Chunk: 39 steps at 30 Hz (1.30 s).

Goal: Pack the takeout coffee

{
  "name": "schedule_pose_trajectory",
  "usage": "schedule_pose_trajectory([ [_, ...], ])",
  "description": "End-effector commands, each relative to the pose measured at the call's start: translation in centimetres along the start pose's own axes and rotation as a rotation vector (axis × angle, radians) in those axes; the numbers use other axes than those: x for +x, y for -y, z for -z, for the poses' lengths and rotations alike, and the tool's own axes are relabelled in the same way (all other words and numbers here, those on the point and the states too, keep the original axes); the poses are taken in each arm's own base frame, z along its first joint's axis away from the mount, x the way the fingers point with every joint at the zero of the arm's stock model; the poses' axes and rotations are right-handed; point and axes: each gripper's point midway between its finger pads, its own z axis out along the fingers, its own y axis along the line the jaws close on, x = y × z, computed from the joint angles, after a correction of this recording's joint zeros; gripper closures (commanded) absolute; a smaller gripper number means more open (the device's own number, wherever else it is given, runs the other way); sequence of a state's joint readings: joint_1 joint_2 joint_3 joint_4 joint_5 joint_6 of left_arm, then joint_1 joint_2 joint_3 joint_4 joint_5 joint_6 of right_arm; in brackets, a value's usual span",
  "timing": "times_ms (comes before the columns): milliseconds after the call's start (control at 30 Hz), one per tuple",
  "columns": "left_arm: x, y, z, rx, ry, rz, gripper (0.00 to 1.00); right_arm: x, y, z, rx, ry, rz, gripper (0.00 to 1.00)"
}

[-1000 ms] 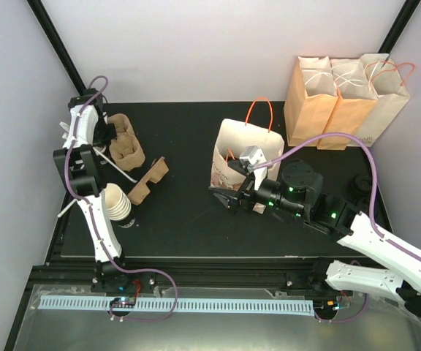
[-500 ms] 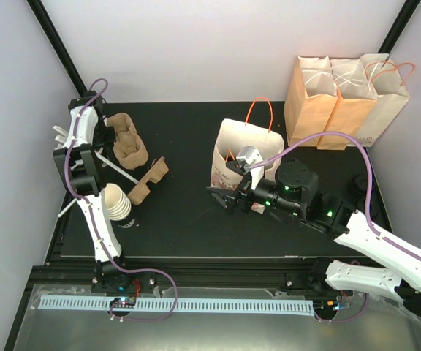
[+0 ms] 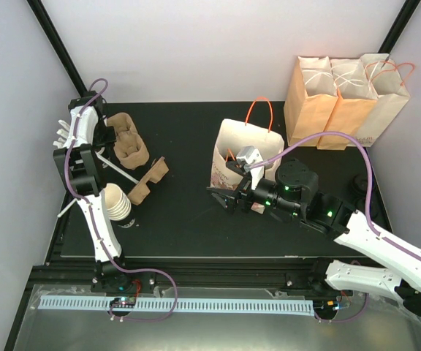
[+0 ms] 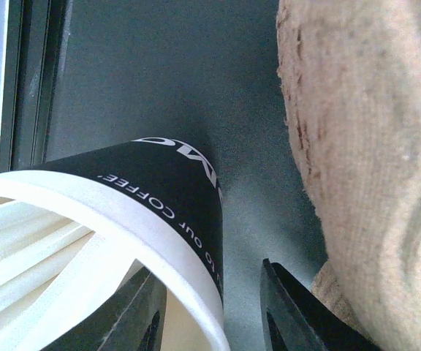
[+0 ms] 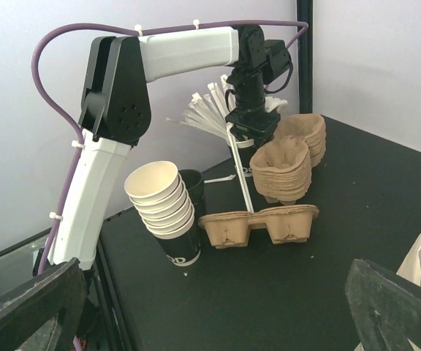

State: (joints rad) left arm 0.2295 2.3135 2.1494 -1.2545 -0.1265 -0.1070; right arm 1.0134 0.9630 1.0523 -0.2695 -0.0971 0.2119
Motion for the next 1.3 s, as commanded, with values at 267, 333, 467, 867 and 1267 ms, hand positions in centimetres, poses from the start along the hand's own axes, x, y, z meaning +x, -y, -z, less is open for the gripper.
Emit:
schedule_pose_trajectory([
  [267, -1.5, 0.6, 4.6, 0.025, 0.092, -0.014, 0.59, -1.8, -0.7, 0.3, -0.028, 0.057, -0.010, 0.00],
  [333, -1.8, 0.8, 5.3, 0.032, 0.110, -0.020, 0.58, -1.8, -0.7, 0.2, -0.030, 0.054, -0.012, 0.00],
  [467, -2.2, 1.4, 7.2, 0.044, 0.155, -0.034, 0.57, -1.8, -0.8, 0.2, -0.036, 0.056, -0.013, 0.00],
  [867, -0.4, 1.7, 21.7, 0.131, 0.424, 0.005, 0.54, -1.7, -0.7, 0.2, -0.035, 0.062, -0.011, 0.00],
  [1267, 11.2, -7.8, 24.5, 0.143, 0.537, 0.252, 0.43, -1.8, -1.2, 1.0, -0.063, 0.088, -0.002, 0.00],
])
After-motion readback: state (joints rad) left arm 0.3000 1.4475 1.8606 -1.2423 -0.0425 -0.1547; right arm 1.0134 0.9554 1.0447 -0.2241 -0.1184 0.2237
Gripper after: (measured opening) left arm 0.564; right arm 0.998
